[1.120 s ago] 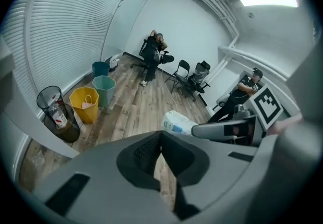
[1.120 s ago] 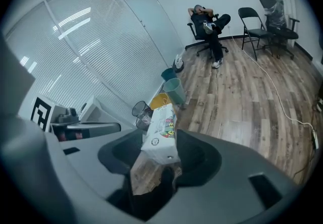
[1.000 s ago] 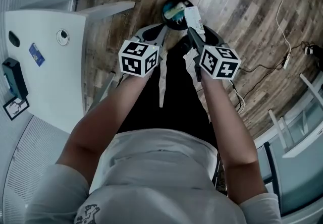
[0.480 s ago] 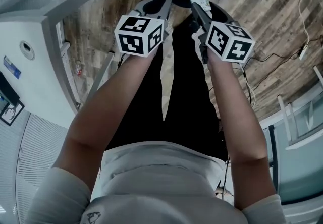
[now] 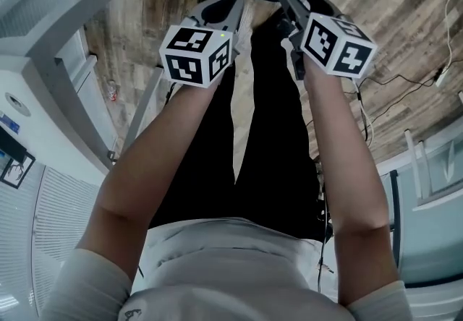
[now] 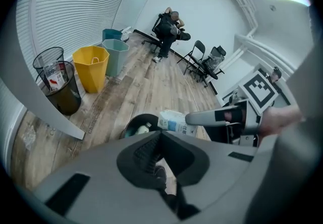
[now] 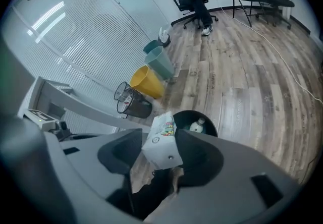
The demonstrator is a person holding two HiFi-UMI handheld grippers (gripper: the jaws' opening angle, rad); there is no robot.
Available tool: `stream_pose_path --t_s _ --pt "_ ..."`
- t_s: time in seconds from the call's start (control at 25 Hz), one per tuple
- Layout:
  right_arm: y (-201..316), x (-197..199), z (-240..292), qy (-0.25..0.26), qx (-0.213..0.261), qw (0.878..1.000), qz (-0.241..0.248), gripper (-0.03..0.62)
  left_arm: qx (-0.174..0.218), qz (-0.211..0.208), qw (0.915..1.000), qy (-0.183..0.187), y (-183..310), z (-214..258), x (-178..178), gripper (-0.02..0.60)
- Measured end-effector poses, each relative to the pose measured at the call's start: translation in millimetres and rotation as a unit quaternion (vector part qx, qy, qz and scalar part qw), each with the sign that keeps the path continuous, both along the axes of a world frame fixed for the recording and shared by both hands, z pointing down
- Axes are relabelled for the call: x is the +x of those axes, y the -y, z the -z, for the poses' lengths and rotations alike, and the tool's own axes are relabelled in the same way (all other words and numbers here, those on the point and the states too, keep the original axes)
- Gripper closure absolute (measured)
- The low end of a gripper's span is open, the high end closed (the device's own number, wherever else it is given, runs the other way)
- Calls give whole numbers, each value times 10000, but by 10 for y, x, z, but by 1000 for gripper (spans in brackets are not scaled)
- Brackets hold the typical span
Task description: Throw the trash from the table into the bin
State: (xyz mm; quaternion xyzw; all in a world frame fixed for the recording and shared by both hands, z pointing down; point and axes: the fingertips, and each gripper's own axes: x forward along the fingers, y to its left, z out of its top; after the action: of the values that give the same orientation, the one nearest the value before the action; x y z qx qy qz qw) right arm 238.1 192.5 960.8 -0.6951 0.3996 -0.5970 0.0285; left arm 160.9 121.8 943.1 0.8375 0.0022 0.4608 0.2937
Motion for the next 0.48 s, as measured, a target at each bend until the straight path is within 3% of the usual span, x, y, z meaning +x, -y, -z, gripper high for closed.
stream_pose_path --t_s 0.48 --pt "19 -63 184 -66 74 9998 -145 373 44 23 9999 -109 66 148 111 575"
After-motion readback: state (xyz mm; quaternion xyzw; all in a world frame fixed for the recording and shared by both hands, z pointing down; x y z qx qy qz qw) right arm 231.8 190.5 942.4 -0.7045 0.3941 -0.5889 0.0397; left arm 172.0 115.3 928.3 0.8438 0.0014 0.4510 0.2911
